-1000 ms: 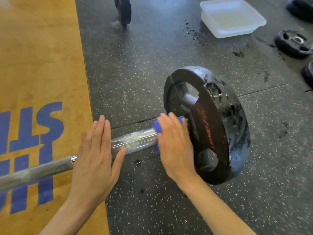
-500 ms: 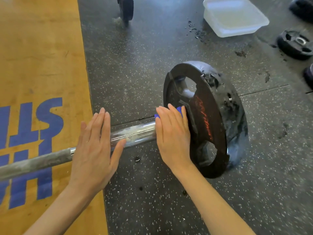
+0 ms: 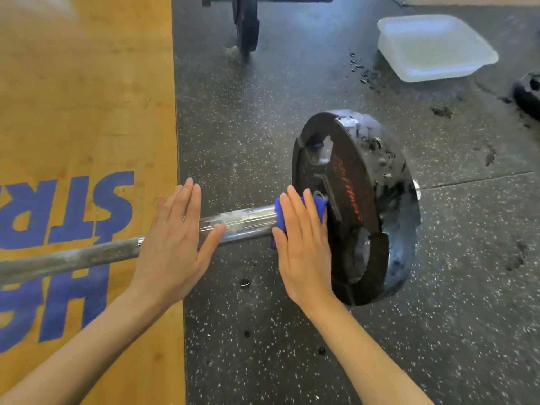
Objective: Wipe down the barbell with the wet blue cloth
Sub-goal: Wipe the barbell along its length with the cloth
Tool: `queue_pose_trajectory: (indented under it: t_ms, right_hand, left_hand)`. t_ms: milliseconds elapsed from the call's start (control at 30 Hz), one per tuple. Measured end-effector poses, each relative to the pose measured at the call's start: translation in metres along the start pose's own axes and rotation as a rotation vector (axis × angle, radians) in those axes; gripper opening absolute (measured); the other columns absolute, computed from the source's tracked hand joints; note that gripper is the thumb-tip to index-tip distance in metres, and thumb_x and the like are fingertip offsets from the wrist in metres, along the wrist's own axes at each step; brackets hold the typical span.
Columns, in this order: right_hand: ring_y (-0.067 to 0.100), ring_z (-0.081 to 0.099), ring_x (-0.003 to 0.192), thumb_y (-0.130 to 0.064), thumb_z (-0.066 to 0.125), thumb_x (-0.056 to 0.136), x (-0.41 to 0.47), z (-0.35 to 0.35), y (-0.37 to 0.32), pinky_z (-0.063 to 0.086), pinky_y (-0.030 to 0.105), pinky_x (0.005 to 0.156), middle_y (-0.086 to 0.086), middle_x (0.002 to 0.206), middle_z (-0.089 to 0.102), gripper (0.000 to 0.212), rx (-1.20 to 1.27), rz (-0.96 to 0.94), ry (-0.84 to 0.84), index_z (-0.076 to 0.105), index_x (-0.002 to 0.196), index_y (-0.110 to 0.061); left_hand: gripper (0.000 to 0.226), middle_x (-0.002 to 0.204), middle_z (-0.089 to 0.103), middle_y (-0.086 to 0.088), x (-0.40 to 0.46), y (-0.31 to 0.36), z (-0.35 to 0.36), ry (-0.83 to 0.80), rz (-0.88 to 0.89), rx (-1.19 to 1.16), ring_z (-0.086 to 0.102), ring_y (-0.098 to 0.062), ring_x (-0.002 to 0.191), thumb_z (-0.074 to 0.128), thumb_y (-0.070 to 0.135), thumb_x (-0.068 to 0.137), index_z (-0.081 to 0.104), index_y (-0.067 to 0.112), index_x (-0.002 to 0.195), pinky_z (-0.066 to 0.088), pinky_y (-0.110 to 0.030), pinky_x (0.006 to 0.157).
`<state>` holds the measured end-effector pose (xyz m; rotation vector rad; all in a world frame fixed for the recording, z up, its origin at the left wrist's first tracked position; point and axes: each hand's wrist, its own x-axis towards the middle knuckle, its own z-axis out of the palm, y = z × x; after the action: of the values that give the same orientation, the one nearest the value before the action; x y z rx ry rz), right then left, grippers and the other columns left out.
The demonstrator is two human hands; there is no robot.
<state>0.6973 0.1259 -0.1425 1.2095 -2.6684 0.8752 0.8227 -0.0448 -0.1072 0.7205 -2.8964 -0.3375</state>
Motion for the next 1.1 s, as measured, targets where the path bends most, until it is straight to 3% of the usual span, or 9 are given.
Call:
queue_pose_trajectory:
  t_ms: [133, 267, 333, 467, 633, 800, 967, 1100]
  right_hand:
    - [0.023, 0.024, 0.152, -0.033, 0.021, 0.109, 0.041, -0.001, -0.006, 0.000, 0.035, 0.127, 0.007, 0.156, 0.045, 0.054, 0.002, 0.080, 0.036, 0.047, 0.148, -0.005]
    - [0.017, 0.004, 0.156, -0.030, 0.024, 0.110, 0.003, -0.002, 0.003, 0.003, 0.035, 0.127, 0.002, 0.167, 0.022, 0.053, 0.051, 0.021, -0.020, 0.028, 0.158, -0.009]
    - [0.017, 0.005, 0.156, -0.032, 0.024, 0.110, 0.015, 0.000, 0.004, 0.001, 0.035, 0.127, 0.002, 0.167, 0.023, 0.054, 0.030, 0.013, -0.037, 0.028, 0.158, -0.008]
    - [0.018, 0.016, 0.154, -0.033, 0.021, 0.109, 0.047, 0.000, 0.001, -0.001, 0.037, 0.127, 0.003, 0.162, 0.034, 0.054, 0.005, 0.019, -0.030, 0.038, 0.154, -0.008]
    - [0.014, 0.009, 0.156, -0.032, 0.020, 0.111, 0.021, 0.009, 0.005, 0.002, 0.031, 0.127, -0.001, 0.166, 0.025, 0.051, 0.115, 0.020, 0.025, 0.027, 0.157, -0.011]
    - [0.018, 0.035, 0.147, -0.033, 0.024, 0.110, 0.068, 0.015, -0.003, 0.002, 0.031, 0.126, 0.000, 0.149, 0.052, 0.051, 0.034, 0.076, 0.131, 0.055, 0.142, -0.009]
    - [0.017, 0.010, 0.156, -0.030, 0.030, 0.109, 0.036, 0.011, 0.008, 0.006, 0.037, 0.127, -0.004, 0.165, 0.024, 0.050, -0.013, -0.041, -0.003, 0.026, 0.157, -0.017]
    - [0.021, 0.018, 0.154, -0.037, 0.017, 0.111, 0.058, 0.002, 0.009, 0.002, 0.039, 0.127, 0.002, 0.162, 0.032, 0.053, -0.161, -0.020, -0.061, 0.036, 0.154, -0.012]
  left_hand:
    - [0.094, 0.166, 0.020, -0.017, 0.009, -0.002, -0.006, -0.067, -0.043, -0.048, 0.015, -0.030, 0.154, 0.011, 0.067, 0.095, 0.020, -0.001, 0.159, -0.004, -0.029, 0.121]
    - [0.104, 0.170, 0.003, -0.008, 0.017, -0.009, -0.016, -0.216, -0.087, -0.131, -0.001, -0.018, 0.156, 0.002, 0.076, 0.084, 0.006, 0.006, 0.161, -0.003, -0.032, 0.125]
    - [0.105, 0.170, 0.001, -0.006, 0.020, -0.012, -0.017, -0.255, -0.093, -0.144, -0.003, -0.016, 0.156, 0.001, 0.077, 0.083, 0.003, 0.007, 0.162, -0.004, -0.031, 0.125]
    - [0.101, 0.170, 0.006, -0.008, 0.026, -0.013, -0.016, -0.203, -0.079, -0.149, 0.003, -0.019, 0.156, 0.004, 0.074, 0.087, 0.008, 0.005, 0.161, 0.001, -0.035, 0.127]
    - [0.095, 0.170, 0.008, -0.007, 0.032, -0.012, -0.010, -0.132, -0.083, -0.161, 0.005, -0.019, 0.156, 0.006, 0.070, 0.091, 0.009, 0.007, 0.161, -0.003, -0.030, 0.125]
    - [0.096, 0.170, 0.006, -0.005, 0.038, -0.015, -0.004, -0.090, -0.083, -0.212, 0.003, -0.016, 0.156, 0.006, 0.072, 0.091, 0.008, 0.007, 0.162, -0.006, -0.026, 0.123]
    - [0.099, 0.170, 0.004, 0.000, 0.045, -0.018, -0.007, -0.122, -0.117, -0.320, -0.001, -0.010, 0.155, 0.001, 0.076, 0.085, 0.003, 0.013, 0.162, -0.002, -0.030, 0.126]
    - [0.099, 0.170, 0.008, -0.004, 0.049, -0.023, -0.001, -0.121, -0.072, -0.308, 0.004, -0.017, 0.156, 0.000, 0.077, 0.088, 0.005, 0.010, 0.161, -0.001, -0.033, 0.127]
